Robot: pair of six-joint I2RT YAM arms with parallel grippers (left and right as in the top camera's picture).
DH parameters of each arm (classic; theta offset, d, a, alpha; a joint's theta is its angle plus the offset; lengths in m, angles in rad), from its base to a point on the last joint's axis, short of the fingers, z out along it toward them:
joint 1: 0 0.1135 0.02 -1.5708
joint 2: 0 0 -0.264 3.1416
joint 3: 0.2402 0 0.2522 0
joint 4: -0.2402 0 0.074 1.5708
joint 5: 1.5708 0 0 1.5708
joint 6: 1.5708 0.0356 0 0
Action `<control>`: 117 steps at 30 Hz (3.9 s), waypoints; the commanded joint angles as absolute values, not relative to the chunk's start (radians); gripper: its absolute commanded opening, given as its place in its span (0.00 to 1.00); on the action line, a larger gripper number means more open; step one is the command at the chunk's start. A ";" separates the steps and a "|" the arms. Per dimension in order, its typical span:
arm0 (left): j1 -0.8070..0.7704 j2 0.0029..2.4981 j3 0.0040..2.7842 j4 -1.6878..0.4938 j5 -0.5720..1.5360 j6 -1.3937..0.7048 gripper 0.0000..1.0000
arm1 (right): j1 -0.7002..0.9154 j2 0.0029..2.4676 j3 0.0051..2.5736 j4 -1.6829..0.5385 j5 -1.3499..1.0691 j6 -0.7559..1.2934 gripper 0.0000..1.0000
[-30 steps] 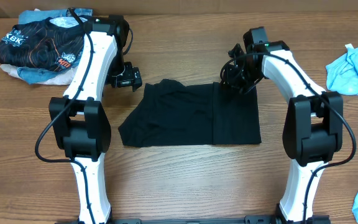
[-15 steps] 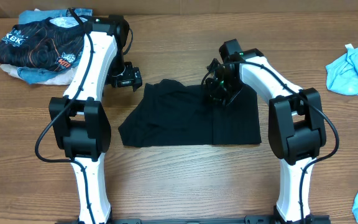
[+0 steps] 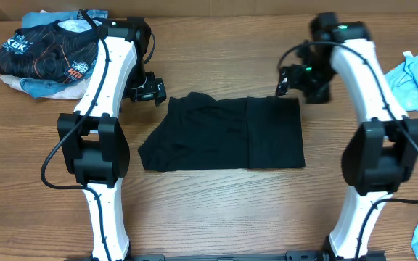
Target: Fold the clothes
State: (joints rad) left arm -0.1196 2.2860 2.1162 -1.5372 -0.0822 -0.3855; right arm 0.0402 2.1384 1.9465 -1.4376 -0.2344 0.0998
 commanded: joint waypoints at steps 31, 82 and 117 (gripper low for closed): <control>-0.040 2.260 1.858 -1.329 0.467 0.061 1.00 | -0.181 2.121 1.563 -1.246 -0.451 -0.130 1.00; 0.009 2.261 1.571 -1.100 0.515 0.039 0.04 | -0.179 2.121 1.563 -1.231 -0.481 -0.104 1.00; -0.157 2.261 2.262 -1.639 0.208 -0.166 0.04 | -0.179 2.121 1.563 -1.231 -0.481 -0.075 1.00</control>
